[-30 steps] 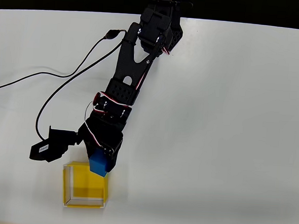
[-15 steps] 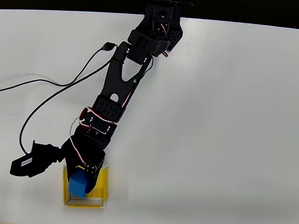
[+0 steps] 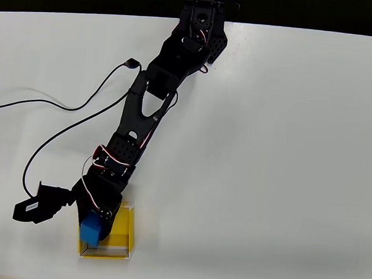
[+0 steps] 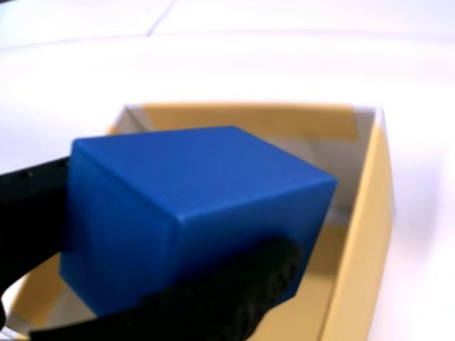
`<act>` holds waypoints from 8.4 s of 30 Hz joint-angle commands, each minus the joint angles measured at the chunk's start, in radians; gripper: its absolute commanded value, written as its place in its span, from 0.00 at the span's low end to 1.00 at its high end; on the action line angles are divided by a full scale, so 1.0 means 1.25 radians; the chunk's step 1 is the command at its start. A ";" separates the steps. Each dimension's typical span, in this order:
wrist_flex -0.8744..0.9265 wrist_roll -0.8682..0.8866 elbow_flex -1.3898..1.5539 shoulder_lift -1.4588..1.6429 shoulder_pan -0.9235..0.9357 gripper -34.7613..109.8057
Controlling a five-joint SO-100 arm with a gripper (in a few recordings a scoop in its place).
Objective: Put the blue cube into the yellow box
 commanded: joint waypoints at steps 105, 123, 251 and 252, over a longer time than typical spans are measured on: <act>0.885 -0.029 1.595 1.957 -0.344 0.24; 0.885 -0.029 1.595 1.957 -0.344 0.24; 0.885 -0.029 1.595 1.957 -0.344 0.24; 0.885 -0.029 1.595 1.957 -0.344 0.24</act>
